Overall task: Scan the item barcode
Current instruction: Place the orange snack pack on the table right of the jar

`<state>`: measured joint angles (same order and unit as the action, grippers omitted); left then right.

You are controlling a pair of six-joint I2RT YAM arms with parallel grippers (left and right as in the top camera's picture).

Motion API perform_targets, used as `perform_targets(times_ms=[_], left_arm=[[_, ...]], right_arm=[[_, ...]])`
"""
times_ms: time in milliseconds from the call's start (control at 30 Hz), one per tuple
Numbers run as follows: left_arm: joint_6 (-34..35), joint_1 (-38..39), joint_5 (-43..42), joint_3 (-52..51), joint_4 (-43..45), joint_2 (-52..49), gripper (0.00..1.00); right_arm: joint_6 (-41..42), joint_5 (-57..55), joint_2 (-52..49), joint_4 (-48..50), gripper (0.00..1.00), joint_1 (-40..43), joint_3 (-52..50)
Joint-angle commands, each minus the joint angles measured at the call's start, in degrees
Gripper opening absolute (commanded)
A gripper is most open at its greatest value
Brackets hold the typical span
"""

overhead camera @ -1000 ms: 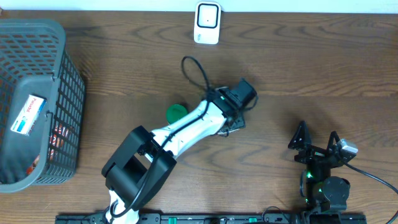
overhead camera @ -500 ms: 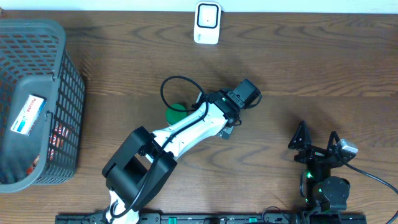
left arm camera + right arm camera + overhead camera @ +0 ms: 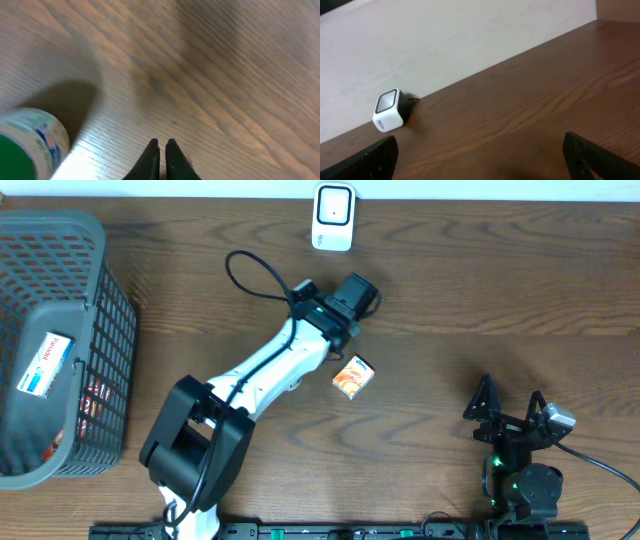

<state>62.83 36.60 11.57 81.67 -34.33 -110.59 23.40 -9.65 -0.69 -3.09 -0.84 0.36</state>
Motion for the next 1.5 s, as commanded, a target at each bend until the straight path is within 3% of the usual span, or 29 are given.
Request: perform_targets(times_ms=[0, 300, 567, 833, 1167, 1467], left_arm=[[-8.4, 0.3, 0.4, -0.8, -0.9, -0.1, 0.07], [-12.1, 2.7, 0.4, -1.0, -4.3, -5.0, 0.08], [-11.1, 3.1, -7.0, -1.0, -8.8, -9.2, 0.08], [-11.1, 3.5, -30.6, -1.0, -5.7, -8.6, 0.07], [-1.0, 3.5, -35.2, -0.7, -2.2, -8.0, 0.07], [11.5, 3.7, -41.4, -0.7, 7.6, -4.8, 0.07]], right_arm=[[-0.8, 0.1, 0.3, -0.2, 0.99, 0.0, -0.1], [-0.8, 0.1, 0.3, -0.2, 0.99, 0.0, -0.1], [-0.8, 0.1, 0.3, -0.2, 0.99, 0.0, -0.1], [-0.8, 0.1, 0.3, -0.2, 0.99, 0.0, -0.1], [-0.8, 0.1, 0.3, -0.2, 0.99, 0.0, -0.1], [-0.8, 0.1, 0.3, -0.2, 0.99, 0.0, -0.1]])
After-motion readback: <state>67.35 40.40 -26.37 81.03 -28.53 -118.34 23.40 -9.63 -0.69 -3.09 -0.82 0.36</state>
